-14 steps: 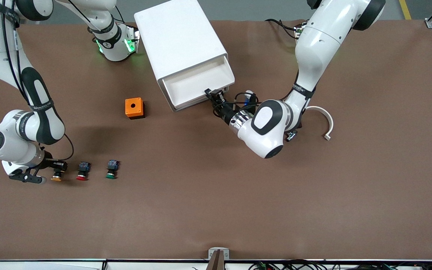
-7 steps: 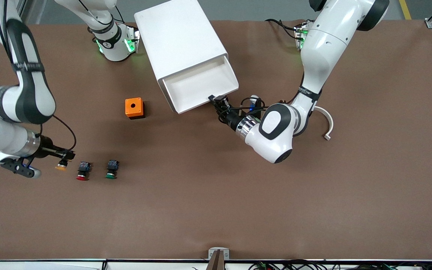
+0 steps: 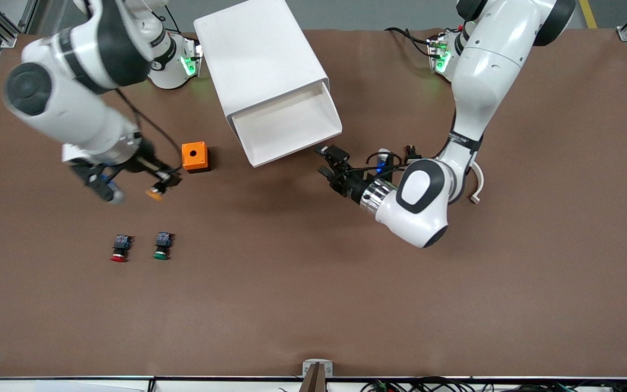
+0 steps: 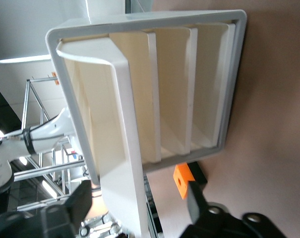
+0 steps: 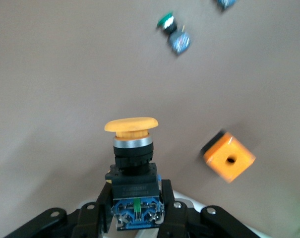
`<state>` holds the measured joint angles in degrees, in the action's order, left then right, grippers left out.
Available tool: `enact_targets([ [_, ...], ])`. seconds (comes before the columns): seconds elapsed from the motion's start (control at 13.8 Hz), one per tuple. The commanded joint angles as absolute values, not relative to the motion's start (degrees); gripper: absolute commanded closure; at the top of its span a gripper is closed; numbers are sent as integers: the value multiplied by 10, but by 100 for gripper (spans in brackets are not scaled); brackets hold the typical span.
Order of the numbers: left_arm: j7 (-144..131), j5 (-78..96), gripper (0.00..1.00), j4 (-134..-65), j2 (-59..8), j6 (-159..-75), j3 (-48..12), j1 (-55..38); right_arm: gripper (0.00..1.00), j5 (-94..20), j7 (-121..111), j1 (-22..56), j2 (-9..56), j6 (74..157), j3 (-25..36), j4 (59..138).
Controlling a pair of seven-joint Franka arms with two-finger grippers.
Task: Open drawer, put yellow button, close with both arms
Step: 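Lift the yellow button with the right gripper while the left gripper withdraws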
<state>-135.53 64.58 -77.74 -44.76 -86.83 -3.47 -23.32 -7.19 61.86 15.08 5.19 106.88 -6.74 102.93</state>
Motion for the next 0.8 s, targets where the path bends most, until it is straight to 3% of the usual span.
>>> enact_targets([
  [0.0,-1352,642,1,-759,-439,-857,-33,-208,100,-85,734,219,45,1093,-59,1042],
  [0.36,-1331,580,1,-727,-437,-855,-35,-164,100,-84,914,320,49,1147,-58,1047],
  [0.72,-1232,486,1,-726,-428,-856,-34,-126,100,-78,1013,372,52,1156,-58,1060],
])
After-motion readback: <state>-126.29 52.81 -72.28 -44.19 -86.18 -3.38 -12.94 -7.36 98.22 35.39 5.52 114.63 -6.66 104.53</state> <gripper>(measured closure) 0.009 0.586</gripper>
